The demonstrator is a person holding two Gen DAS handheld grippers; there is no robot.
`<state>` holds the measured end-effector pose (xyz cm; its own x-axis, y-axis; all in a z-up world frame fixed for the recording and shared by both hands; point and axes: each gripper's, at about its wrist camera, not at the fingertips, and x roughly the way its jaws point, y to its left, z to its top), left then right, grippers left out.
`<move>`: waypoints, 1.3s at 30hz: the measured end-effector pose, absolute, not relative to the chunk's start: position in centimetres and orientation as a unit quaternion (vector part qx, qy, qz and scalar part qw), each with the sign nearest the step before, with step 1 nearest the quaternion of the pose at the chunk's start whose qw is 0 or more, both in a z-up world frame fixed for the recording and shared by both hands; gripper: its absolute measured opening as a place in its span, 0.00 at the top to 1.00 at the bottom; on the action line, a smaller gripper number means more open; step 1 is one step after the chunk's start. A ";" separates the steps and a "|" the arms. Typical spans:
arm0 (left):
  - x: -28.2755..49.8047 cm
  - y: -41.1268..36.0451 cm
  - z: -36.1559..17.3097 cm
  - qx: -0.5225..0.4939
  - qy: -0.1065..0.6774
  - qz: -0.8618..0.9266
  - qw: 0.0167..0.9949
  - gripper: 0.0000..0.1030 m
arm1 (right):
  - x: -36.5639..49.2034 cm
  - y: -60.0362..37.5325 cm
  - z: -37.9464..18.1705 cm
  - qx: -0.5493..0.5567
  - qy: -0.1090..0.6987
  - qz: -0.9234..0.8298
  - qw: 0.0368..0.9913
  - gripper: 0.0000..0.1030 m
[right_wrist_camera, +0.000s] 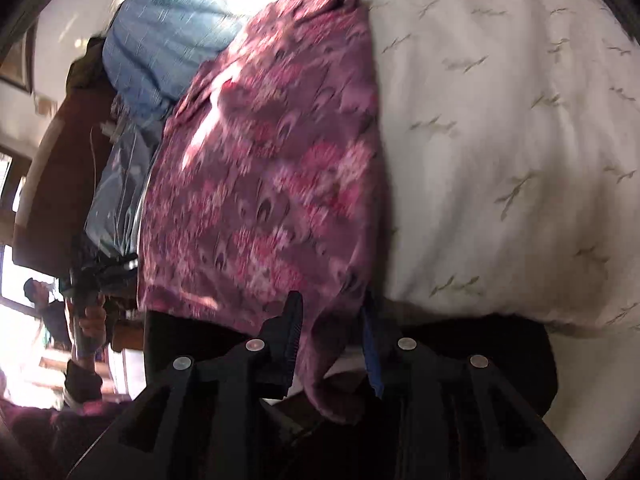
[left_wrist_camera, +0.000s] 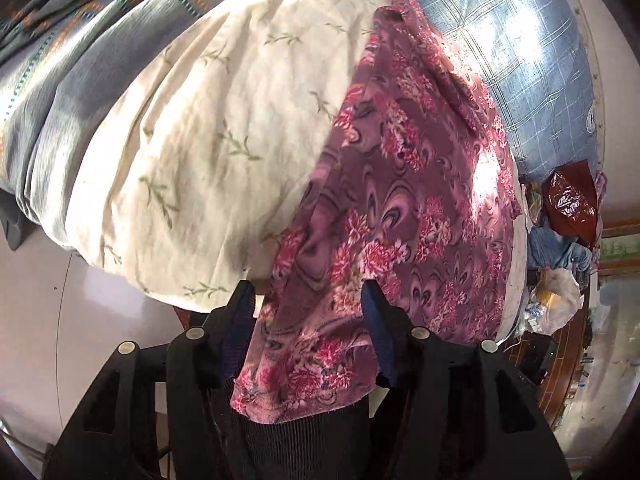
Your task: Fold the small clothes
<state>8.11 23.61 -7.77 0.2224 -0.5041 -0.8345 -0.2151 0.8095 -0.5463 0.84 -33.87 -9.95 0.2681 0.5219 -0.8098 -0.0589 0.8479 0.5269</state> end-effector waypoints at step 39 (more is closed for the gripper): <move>28.3 21.0 1.9 -0.369 0.462 -0.182 0.786 0.97 | 19.1 -38.7 0.2 0.361 0.322 0.233 0.844 0.97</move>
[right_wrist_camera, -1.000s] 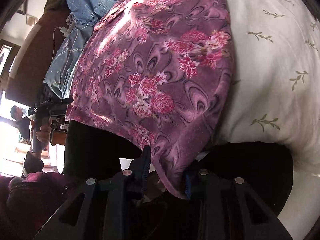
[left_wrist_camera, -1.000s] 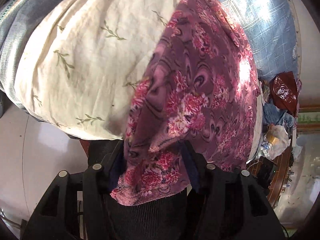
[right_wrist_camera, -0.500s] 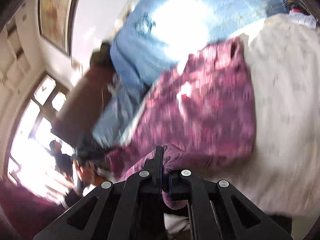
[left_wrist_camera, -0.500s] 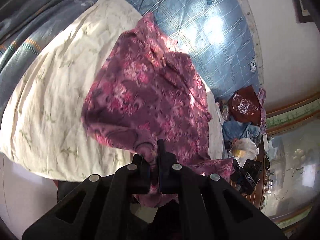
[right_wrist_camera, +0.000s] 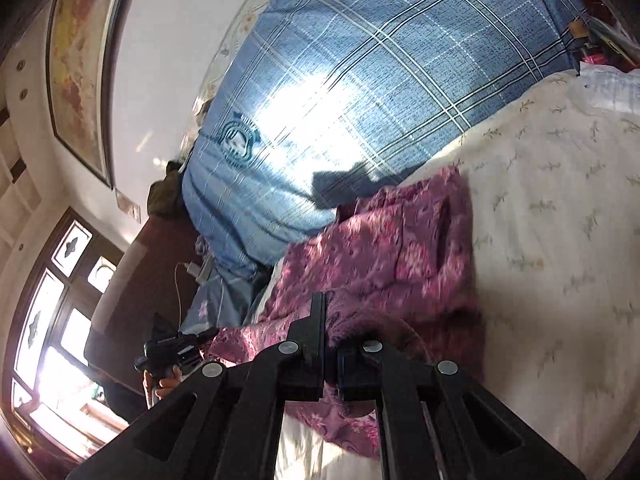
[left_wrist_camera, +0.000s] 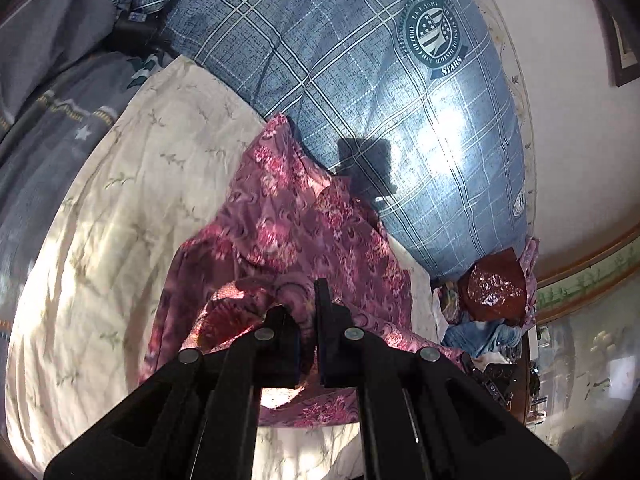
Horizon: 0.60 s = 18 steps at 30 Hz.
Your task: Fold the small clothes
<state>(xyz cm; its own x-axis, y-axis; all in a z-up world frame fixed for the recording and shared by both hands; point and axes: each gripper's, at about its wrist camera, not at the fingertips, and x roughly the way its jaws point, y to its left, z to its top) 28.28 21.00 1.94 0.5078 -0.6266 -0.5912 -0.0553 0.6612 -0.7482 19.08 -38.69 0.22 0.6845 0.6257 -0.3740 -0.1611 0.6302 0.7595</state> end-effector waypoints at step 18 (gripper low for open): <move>44.5 18.9 -3.9 -0.447 0.507 -0.161 0.719 0.91 | 32.4 -44.0 -8.2 0.549 0.322 0.137 0.759 0.92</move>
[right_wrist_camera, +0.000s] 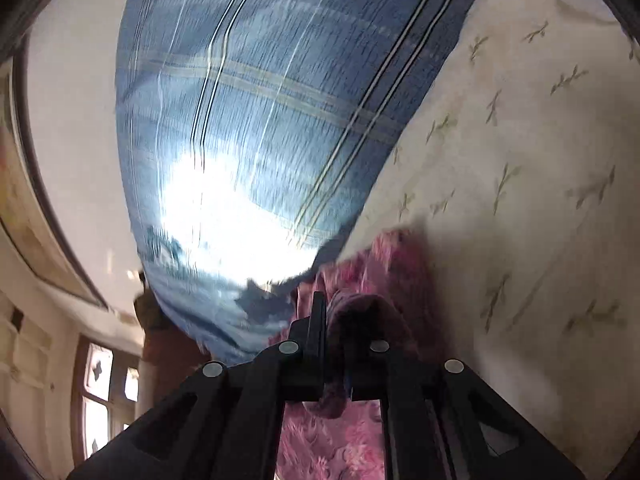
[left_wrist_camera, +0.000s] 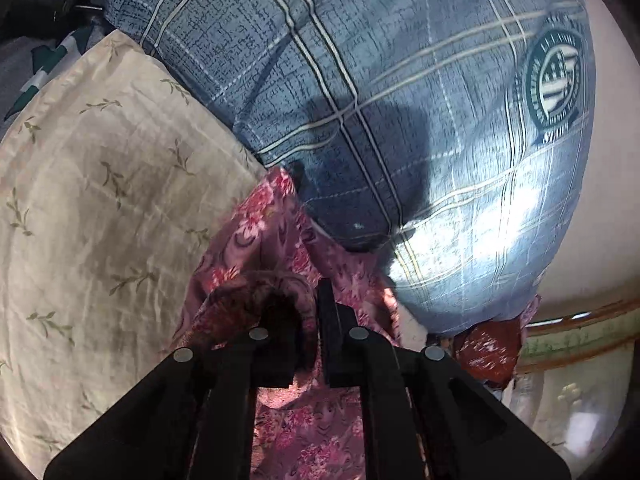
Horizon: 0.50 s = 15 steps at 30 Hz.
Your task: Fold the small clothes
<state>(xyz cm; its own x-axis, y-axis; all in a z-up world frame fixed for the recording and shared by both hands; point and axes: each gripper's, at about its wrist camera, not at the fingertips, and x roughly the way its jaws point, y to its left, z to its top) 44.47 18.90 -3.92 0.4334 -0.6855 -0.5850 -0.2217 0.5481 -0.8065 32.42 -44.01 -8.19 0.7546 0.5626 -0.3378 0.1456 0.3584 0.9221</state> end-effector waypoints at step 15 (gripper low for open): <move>44.2 20.7 -2.1 -0.476 0.507 -0.126 0.707 0.44 | 30.8 -47.5 -6.9 0.558 0.324 0.097 0.758 0.60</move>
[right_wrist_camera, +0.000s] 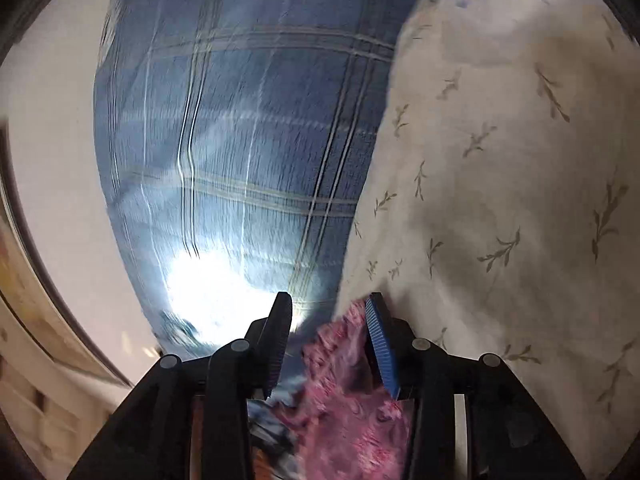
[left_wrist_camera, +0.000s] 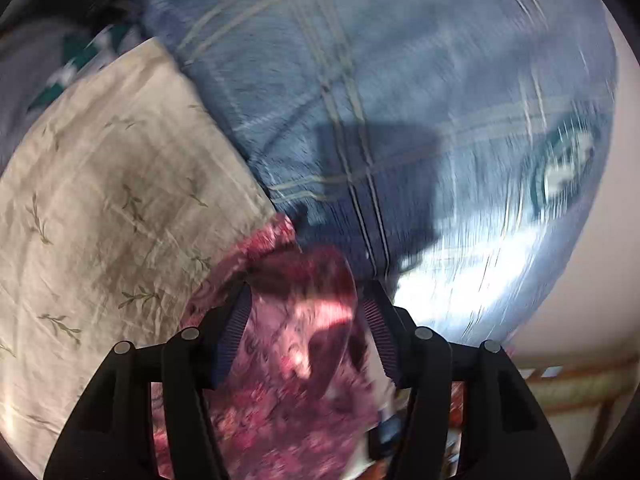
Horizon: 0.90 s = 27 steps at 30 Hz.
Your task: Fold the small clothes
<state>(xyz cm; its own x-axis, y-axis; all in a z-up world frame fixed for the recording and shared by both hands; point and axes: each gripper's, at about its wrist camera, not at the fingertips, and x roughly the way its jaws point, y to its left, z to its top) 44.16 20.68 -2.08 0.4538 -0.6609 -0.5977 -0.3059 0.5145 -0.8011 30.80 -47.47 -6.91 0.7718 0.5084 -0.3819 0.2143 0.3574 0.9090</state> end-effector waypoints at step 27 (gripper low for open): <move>43.1 20.7 -2.8 -0.317 0.562 -0.114 0.756 0.36 | 33.7 -43.2 -7.1 0.380 0.415 0.042 0.826 0.51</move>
<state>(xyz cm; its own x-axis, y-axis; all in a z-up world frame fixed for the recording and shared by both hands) 43.09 20.69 -2.84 0.3427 -0.5275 -0.7774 -0.1840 0.7737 -0.6062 33.68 -43.18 -7.13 0.6527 0.3846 -0.6528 0.2464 0.7070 0.6629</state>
